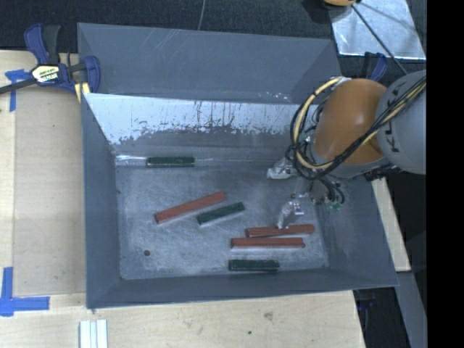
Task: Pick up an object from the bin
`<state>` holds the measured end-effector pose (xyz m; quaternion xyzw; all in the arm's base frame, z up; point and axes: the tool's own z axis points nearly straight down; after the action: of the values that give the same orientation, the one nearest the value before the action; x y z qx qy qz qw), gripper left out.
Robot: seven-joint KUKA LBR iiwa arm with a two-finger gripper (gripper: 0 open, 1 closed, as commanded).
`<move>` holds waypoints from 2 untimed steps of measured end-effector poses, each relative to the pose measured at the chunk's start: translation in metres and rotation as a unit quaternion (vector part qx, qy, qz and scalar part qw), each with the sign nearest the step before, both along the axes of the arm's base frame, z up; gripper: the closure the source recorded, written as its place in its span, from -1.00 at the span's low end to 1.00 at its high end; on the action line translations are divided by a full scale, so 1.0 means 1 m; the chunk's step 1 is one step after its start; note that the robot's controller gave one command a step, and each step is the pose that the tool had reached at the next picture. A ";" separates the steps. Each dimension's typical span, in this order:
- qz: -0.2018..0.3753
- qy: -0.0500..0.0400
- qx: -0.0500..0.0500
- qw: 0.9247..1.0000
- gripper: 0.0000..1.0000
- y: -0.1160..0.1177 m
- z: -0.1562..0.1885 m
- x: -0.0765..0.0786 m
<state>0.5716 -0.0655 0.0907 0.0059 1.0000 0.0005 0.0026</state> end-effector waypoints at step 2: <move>-0.022 0.000 0.000 1.000 -1.00 -0.018 0.005 -0.045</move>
Offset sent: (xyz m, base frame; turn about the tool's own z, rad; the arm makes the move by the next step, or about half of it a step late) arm -0.0557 -0.0569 0.0203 -0.1720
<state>0.5268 -0.0839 0.0954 0.0282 0.9996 0.0001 0.0023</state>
